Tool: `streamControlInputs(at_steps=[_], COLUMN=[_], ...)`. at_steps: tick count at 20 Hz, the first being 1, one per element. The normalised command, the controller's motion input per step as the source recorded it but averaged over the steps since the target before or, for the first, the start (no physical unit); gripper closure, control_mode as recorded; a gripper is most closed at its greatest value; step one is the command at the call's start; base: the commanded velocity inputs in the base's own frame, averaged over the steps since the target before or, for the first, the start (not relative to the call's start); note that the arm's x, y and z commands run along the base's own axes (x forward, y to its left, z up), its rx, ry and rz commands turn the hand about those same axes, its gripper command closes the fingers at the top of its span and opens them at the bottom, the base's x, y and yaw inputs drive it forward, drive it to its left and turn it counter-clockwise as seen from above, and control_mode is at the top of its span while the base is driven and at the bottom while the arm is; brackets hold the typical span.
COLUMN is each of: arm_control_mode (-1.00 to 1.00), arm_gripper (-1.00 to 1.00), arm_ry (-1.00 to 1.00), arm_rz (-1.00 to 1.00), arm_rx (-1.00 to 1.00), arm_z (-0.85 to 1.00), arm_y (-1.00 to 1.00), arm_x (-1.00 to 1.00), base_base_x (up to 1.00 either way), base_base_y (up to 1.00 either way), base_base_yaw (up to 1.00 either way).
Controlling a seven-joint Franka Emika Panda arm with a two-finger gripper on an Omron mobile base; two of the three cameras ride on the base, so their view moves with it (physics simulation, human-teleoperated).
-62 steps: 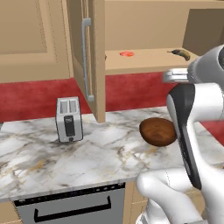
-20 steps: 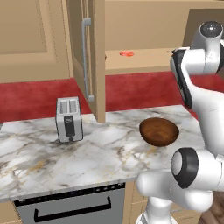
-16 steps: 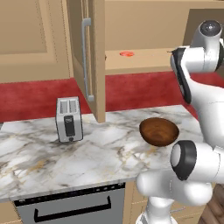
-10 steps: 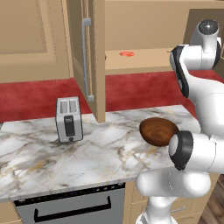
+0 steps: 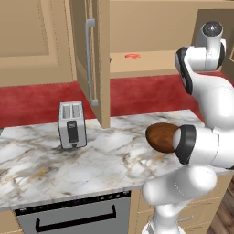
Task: Open the cabinet. Pick the tangerine and banana from the cabinet and place them into the bowl. Then close the cabinet.
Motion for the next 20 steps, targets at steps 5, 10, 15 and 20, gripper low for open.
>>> streamControlInputs(at_steps=[5,10,15,20], arm_control_mode=[-1.00,-1.00,-1.00,-1.00], arm_gripper=[-1.00,-1.00,-1.00,-1.00], arm_ry=[0.02,0.05,0.07,0.09], arm_rz=[0.00,0.00,0.00,0.00], arm_rx=[0.00,0.00,0.00,0.00], arm_z=[-0.03,-0.01,-0.03,-0.05], arm_y=[-0.15,-0.13,-0.09,-0.12], arm_x=[0.34,0.37,0.40,0.34], base_base_x=[0.00,0.00,0.00,0.00], base_base_y=[0.00,0.00,0.00,0.00], base_base_yaw=[0.00,0.00,0.00,0.00])
